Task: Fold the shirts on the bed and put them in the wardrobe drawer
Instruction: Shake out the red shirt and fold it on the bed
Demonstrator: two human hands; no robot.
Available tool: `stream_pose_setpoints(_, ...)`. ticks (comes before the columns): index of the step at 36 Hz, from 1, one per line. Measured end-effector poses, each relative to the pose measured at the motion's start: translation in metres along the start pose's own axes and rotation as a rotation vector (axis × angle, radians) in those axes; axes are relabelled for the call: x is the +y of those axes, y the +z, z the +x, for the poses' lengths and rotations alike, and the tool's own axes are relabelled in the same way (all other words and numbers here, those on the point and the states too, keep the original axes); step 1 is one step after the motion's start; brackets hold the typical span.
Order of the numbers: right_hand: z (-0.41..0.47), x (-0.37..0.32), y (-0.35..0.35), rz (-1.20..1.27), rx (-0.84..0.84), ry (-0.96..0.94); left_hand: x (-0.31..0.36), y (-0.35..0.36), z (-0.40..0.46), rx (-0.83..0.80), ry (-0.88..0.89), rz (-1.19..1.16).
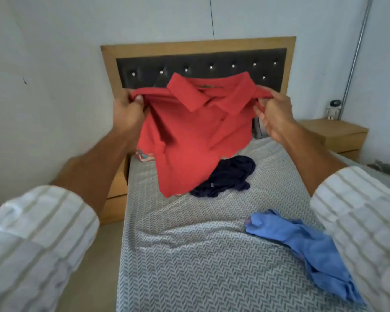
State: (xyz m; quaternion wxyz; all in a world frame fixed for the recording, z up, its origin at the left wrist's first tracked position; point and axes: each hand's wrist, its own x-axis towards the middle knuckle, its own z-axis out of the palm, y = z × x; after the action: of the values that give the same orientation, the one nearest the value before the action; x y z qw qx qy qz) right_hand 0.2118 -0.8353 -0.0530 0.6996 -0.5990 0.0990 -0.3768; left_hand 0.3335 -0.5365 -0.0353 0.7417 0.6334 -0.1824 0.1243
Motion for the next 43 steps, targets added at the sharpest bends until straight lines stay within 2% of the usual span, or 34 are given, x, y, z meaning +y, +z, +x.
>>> stream_pose_setpoints(3,-0.043,0.041,-0.027,-0.153,-0.021,0.019,-0.043,-0.028,-0.046,-0.050,0.007,0.292)
stream_pose_setpoints(7,-0.113,0.131,-0.086,-0.466,-0.146,0.103,-0.107,-0.073,-0.143,-0.237,-0.024,0.676)
stream_pose_setpoints(9,-0.151,0.177,-0.120,-0.605,-0.204,0.173,-0.148,-0.097,-0.192,-0.365,-0.118,0.818)
stream_pose_setpoints(12,-0.209,0.234,-0.167,-0.803,-0.400,0.331,-0.204,-0.126,-0.259,-0.551,-0.289,0.990)
stream_pose_setpoints(16,-0.276,0.301,-0.216,-0.927,-0.473,0.308,-0.247,-0.150,-0.341,-0.735,-0.417,1.114)
stream_pose_setpoints(20,-0.329,0.337,-0.251,-1.074,-0.525,0.358,-0.269,-0.165,-0.400,-0.865,-0.461,1.191)
stream_pose_setpoints(24,-0.354,0.354,-0.275,-1.215,-0.688,0.184,-0.276,-0.173,-0.428,-0.916,-0.423,1.332)
stream_pose_setpoints(28,-0.376,0.320,-0.243,-1.653,-0.747,0.395,-0.273,-0.168,-0.435,-0.952,-0.307,1.475)
stream_pose_setpoints(32,-0.390,0.319,-0.226,-1.559,-0.748,0.260,-0.274,-0.160,-0.437,-1.021,-0.252,1.472)
stream_pose_setpoints(36,-0.396,0.312,-0.202,-1.436,-0.716,0.369,-0.277,-0.150,-0.439,-1.106,-0.285,1.412)
stream_pose_setpoints(41,-0.399,0.318,-0.212,-1.165,-0.559,0.437,-0.278,-0.143,-0.434,-1.082,-0.361,1.124)
stream_pose_setpoints(43,-0.402,0.313,-0.219,-1.106,-0.520,0.316,-0.275,-0.144,-0.434,-1.085,-0.364,1.053)
